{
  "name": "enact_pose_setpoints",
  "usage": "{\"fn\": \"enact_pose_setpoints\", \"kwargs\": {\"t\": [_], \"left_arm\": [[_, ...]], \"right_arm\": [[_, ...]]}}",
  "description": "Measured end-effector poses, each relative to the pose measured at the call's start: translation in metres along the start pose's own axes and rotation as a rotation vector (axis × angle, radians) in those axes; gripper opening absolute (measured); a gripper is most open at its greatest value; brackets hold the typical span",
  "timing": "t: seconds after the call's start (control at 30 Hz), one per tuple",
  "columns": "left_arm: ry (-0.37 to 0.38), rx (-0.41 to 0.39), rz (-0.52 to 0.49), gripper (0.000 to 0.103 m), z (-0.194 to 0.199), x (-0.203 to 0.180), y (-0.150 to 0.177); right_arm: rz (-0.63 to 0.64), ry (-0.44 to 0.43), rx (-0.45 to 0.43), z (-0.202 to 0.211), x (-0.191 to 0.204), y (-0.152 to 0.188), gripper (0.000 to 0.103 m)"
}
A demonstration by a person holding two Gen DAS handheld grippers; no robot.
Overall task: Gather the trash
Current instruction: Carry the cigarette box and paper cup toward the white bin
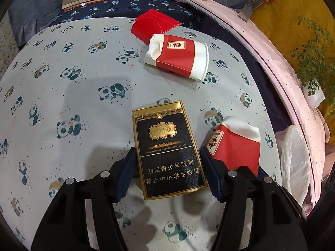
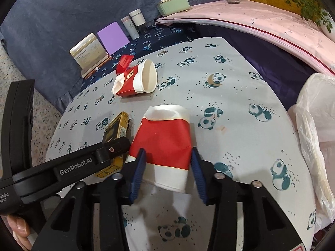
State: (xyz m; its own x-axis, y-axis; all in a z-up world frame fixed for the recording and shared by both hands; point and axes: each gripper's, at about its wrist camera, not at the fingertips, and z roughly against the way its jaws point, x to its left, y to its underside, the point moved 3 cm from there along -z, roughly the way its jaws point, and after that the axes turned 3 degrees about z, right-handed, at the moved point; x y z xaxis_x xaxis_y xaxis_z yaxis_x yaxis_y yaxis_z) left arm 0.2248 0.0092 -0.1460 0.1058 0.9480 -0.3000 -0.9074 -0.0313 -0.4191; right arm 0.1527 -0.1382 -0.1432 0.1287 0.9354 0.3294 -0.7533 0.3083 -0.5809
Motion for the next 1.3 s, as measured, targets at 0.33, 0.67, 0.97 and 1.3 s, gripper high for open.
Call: {"fn": "enact_pose_setpoints", "kwargs": {"t": [0.33, 0.67, 0.97, 1.3], "left_arm": [[0.017, -0.009, -0.044, 0.056, 0.020, -0.018, 0.023], [0.035, -0.015, -0.098, 0.056, 0.036, -0.044, 0.043], [0.062, -0.023, -0.155, 0.056, 0.045, -0.078, 0.054], [0.065, 0.003, -0.220, 0.056, 0.038, -0.101, 0.071]], "right_arm": [[0.010, 0.008, -0.051, 0.036, -0.004, 0.012, 0.015], [-0.028, 0.078, -0.124, 0.076, -0.030, 0.018, 0.013], [-0.076, 0.118, -0.172, 0.104, -0.062, 0.019, 0.010], [-0.091, 0.081, -0.077, 0.097, -0.075, 0.043, 0.010]]}}
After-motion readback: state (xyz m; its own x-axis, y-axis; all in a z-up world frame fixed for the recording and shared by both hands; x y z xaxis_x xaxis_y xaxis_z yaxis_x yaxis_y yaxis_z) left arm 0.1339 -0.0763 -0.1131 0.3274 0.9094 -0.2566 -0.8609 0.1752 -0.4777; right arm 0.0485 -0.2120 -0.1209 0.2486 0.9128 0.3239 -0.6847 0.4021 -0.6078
